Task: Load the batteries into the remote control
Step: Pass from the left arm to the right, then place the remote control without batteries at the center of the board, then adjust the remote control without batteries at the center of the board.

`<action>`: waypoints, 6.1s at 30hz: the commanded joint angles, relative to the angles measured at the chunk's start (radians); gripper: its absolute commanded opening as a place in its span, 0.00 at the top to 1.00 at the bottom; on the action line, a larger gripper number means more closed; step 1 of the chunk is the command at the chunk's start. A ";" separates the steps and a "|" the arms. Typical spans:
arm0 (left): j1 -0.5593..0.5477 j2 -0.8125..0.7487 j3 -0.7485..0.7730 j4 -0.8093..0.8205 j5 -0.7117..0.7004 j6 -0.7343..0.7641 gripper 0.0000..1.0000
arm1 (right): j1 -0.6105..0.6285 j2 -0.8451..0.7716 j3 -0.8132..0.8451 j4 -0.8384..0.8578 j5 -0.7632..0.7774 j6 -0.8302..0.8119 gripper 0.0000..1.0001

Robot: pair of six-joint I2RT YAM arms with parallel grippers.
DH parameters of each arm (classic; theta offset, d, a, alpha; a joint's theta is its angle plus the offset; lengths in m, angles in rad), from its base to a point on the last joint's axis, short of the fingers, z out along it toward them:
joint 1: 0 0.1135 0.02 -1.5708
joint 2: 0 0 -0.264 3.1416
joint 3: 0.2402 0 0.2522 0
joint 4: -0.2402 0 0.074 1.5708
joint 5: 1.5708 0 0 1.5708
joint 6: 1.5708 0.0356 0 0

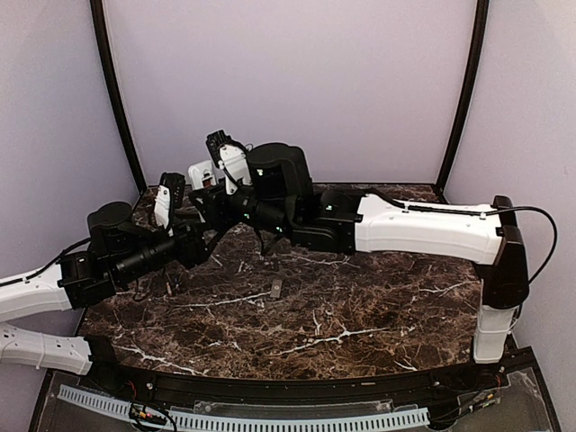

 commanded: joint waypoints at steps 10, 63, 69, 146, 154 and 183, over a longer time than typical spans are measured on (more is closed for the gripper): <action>-0.004 -0.084 0.051 -0.201 -0.070 -0.045 0.17 | -0.176 -0.166 -0.141 -0.447 0.051 0.177 0.85; 0.098 -0.055 0.166 -0.391 -0.226 -0.031 0.12 | -0.192 -0.034 -0.342 -1.006 -0.197 0.294 0.22; 0.237 0.057 0.245 -0.352 -0.186 -0.059 0.12 | -0.303 -0.116 -0.348 -1.007 -0.232 0.217 0.25; 0.434 0.317 0.189 -0.123 -0.111 -0.007 0.11 | -0.355 -0.063 -0.522 -0.846 -0.546 0.063 0.58; 0.434 0.323 0.185 -0.113 -0.093 -0.012 0.11 | -0.466 -0.179 -0.610 -0.829 -0.559 0.178 0.54; 0.434 0.294 0.169 -0.096 -0.090 -0.007 0.11 | -0.228 -0.072 -0.692 -0.684 -0.743 0.364 0.87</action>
